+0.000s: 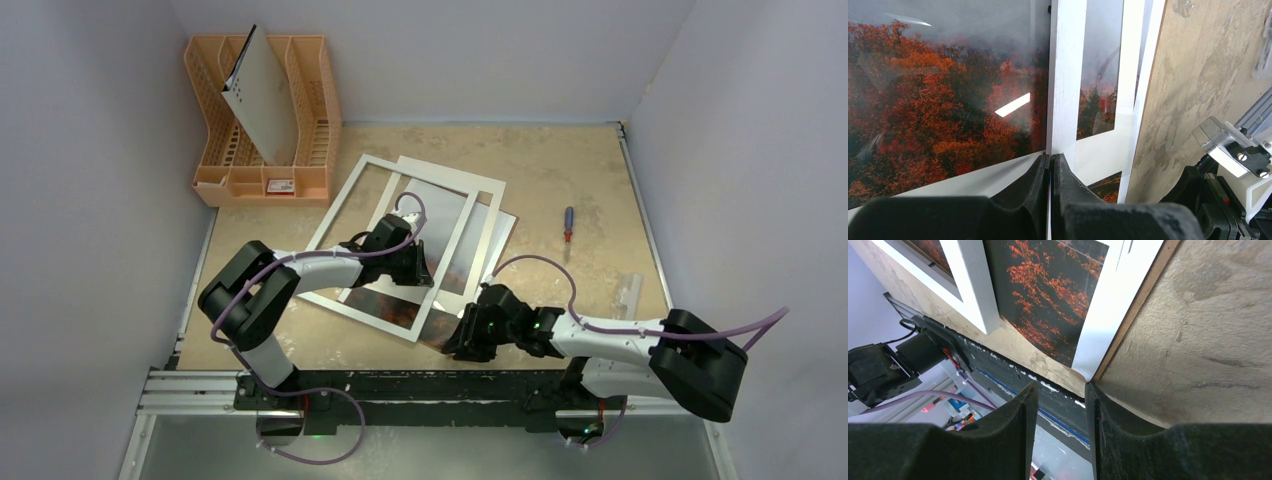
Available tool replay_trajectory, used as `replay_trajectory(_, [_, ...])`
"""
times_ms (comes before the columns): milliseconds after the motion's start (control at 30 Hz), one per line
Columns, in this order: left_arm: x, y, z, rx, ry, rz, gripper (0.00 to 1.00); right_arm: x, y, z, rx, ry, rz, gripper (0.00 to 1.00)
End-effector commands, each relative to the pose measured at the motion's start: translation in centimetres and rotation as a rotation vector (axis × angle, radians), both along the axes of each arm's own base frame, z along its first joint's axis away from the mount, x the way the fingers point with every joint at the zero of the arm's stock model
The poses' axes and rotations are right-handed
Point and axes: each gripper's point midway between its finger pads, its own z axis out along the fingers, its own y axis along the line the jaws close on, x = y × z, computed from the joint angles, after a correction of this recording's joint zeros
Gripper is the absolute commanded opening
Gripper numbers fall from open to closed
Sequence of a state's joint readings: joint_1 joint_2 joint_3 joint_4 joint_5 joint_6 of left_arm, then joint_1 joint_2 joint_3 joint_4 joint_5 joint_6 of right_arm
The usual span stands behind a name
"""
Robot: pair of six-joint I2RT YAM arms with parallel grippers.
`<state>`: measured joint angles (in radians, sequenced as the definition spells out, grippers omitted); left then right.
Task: Take the photo out of the frame
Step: Pick up the photo at the center of the board.
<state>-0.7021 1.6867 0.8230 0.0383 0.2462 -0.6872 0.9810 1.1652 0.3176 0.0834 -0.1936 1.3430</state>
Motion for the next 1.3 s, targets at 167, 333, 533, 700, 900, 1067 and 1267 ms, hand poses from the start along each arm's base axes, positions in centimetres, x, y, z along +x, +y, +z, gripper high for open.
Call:
replay_trajectory(167, [0.4, 2.0, -2.6, 0.119, -0.005, 0.028, 0.0, 1.8, -1.4, -1.2, -0.08, -0.048, -0.101, 0.42])
replay_trajectory(333, [0.3, 2.0, -2.6, 0.118, -0.005, 0.028, 0.0, 3.2, -1.6, -1.6, -0.086, -0.094, -0.158, 0.42])
replay_trajectory(533, [0.2, 2.1, -2.5, 0.116, -0.007, 0.029, 0.0, 5.6, -1.7, -1.1, -0.06, -0.153, -0.233, 0.42])
replay_trajectory(700, [0.3, 2.1, -2.4, 0.115, -0.008, 0.031, 0.0, 5.8, -0.7, -1.4, -0.046, -0.152, -0.198, 0.3])
replay_trajectory(900, [0.5, 1.9, -1.9, 0.105, -0.018, 0.032, 0.0, 5.6, -0.6, -0.9, -0.015, -0.156, -0.201, 0.0])
replay_trajectory(1067, [0.9, 0.8, -0.1, 0.052, -0.03, 0.024, 0.0, 6.2, -2.9, 1.3, -0.113, -0.22, -0.23, 0.0])
replay_trajectory(1267, [1.5, -1.5, 4.0, -0.092, -0.048, 0.023, 0.0, 7.2, -7.8, 5.4, -0.294, -0.32, -0.25, 0.0])
